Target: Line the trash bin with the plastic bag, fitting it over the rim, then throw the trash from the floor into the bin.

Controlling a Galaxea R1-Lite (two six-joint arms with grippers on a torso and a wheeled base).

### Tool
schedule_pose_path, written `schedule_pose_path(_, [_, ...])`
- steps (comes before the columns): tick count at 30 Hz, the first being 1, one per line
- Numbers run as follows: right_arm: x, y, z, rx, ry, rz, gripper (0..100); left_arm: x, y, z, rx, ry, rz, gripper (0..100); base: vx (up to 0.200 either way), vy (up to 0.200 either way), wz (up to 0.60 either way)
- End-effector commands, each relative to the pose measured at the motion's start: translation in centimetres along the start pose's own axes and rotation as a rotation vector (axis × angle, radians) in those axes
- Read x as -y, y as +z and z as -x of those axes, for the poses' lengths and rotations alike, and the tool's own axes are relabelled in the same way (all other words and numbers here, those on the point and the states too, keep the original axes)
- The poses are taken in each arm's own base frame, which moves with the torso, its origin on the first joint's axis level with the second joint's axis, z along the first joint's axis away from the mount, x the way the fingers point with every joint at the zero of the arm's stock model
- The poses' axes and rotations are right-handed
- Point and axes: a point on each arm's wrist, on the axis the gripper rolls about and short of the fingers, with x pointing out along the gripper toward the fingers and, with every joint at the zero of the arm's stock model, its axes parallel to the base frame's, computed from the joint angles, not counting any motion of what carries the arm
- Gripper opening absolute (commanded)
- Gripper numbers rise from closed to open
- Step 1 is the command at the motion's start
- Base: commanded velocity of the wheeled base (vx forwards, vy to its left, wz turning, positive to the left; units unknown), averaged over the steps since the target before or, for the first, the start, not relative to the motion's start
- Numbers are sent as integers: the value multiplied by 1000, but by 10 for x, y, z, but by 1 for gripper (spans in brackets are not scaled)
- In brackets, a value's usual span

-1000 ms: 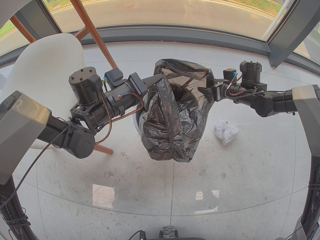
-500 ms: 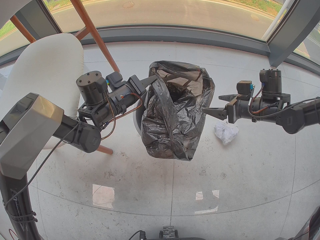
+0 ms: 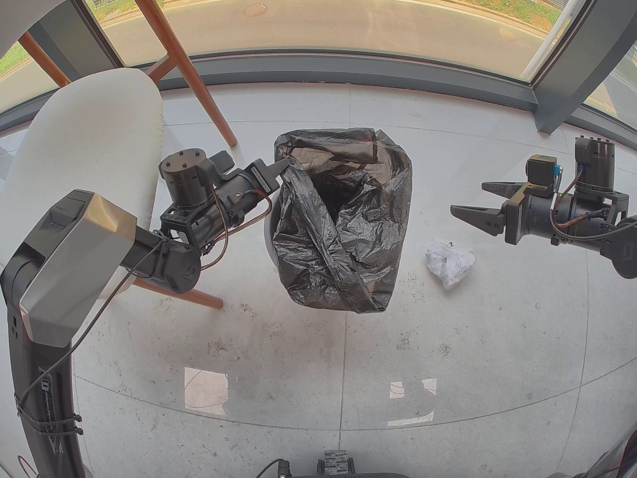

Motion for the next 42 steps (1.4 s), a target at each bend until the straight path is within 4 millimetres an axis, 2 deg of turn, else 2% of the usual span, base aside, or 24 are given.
schedule_pose_path(1, [-2, 1, 13, 10, -13, 3, 100, 0, 11, 17, -2, 31, -8, 0, 0, 0, 0])
schedule_pose_path(2, [-2, 1, 13, 10, -12, 3, 100, -2, 12, 20, -4, 38, -10, 100, 0, 0, 0])
schedule_pose_path(9, [-3, -2, 13, 3, -10, 0, 100, 1, 11, 22, 12, 21, -38, 100, 0, 0, 0])
schedule_pose_path(11, [-3, -1, 13, 5, -11, 0, 100, 10, 6, 22, -2, -1, -31, 100, 0, 0, 0])
schedule_pose_path(15, [-4, -6, 14, -8, -10, -6, 100, 34, -9, 29, -61, -35, -11, 100, 0, 0, 0])
schedule_pose_path(17, [-4, -6, 14, -11, -10, -7, 100, 41, -22, 32, -107, -47, -1, 100, 0, 0, 0])
schedule_pose_path(22, [-4, -7, 15, -12, -11, -8, 100, 55, -41, 38, -179, -56, 21, 100, 0, 0, 0])
schedule_pose_path(26, [-4, -7, 15, -11, -11, -7, 100, 48, -53, 46, -234, -13, 32, 100, 0, 0, 0])
schedule_pose_path(33, [-5, -8, 15, -13, -11, -9, 100, 47, -52, 42, -225, -18, 29, 100, 0, 0, 0])
schedule_pose_path(36, [-5, -8, 15, -4, -11, -4, 100, 53, -43, 34, -192, -48, 25, 100, 0, 0, 0])
schedule_pose_path(42, [-6, -11, 15, 0, -18, 0, 100, 36, -63, 15, -209, -36, 28, 100, 0, 0, 0])
